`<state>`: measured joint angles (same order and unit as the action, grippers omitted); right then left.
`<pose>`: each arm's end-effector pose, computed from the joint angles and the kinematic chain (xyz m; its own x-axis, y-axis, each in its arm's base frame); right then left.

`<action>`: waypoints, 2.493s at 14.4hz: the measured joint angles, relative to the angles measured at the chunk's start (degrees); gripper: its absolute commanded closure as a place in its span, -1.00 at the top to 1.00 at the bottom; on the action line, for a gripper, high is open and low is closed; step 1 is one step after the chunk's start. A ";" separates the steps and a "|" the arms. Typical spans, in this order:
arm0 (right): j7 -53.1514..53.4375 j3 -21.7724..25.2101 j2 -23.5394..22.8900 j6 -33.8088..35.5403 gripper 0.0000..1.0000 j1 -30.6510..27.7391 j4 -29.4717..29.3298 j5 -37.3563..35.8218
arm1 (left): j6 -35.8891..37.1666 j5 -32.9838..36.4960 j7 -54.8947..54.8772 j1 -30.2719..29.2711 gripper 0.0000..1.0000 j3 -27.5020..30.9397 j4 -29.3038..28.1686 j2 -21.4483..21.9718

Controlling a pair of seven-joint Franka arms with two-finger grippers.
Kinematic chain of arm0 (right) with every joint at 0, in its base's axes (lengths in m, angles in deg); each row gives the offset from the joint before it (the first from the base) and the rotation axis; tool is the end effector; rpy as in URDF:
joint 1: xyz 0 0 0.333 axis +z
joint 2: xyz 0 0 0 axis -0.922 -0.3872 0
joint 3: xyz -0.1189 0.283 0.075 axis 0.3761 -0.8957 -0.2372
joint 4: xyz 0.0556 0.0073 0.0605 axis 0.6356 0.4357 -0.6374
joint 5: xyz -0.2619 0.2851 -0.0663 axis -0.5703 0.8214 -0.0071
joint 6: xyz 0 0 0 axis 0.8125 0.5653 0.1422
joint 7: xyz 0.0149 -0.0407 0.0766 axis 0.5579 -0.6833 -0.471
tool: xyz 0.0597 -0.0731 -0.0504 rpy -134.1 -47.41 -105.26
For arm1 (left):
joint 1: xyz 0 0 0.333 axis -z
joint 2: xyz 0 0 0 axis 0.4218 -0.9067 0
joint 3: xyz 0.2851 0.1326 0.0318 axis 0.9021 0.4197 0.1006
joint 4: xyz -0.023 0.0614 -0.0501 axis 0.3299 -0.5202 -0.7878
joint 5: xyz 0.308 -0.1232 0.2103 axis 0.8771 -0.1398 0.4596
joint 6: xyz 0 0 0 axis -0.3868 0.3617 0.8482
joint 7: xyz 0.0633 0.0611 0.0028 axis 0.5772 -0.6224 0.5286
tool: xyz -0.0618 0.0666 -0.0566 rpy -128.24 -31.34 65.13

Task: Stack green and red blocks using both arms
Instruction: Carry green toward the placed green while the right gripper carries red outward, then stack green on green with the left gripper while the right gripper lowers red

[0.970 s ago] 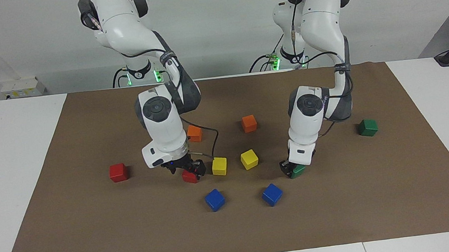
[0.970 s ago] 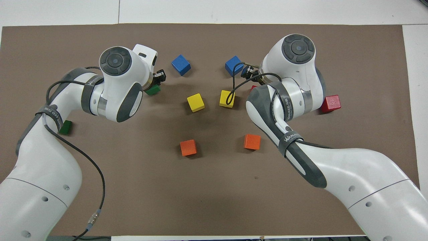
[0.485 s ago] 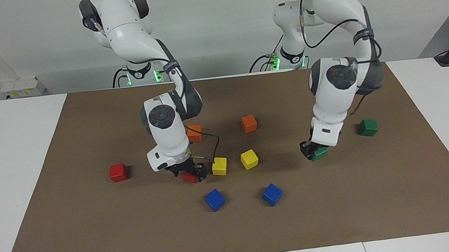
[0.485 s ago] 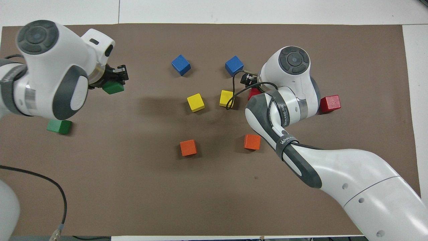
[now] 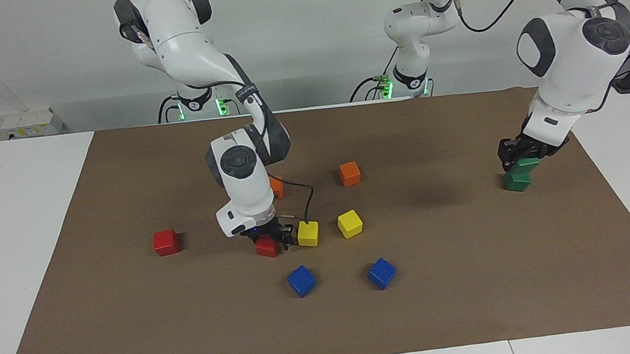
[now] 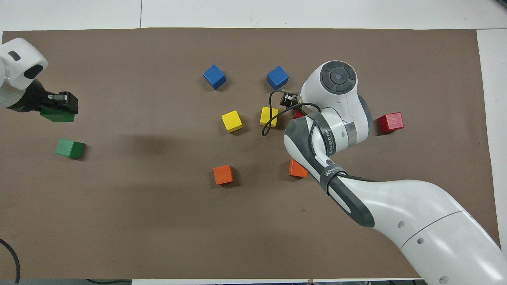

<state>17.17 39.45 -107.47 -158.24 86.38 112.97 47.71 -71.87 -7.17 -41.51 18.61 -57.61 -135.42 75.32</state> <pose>0.6453 0.2415 0.3024 0.9336 -0.3561 0.0401 -0.3539 -0.9338 -0.0528 0.6096 0.0189 0.5023 0.9953 -0.0966 -0.0094 -0.0969 -0.9946 -0.0370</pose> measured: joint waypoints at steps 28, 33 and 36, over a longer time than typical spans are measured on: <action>-50.39 0.76 20.22 0.97 -1.00 -21.29 17.41 -0.01 | -25.42 -6.25 -22.96 -10.60 -1.00 0.04 -22.97 0.29; -50.79 0.76 19.35 -1.52 -1.00 -22.18 18.26 -0.01 | -26.43 -6.28 -23.81 -11.46 -1.00 0.10 -23.07 -0.64; -50.79 0.76 18.58 -2.30 -1.00 -22.26 18.32 -0.01 | -26.78 -6.29 -24.03 -11.47 -1.00 0.10 -23.20 -0.77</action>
<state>-33.62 40.21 -88.89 -160.54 64.11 131.29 47.70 -98.65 -13.46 -65.53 7.14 -57.51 -158.63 74.55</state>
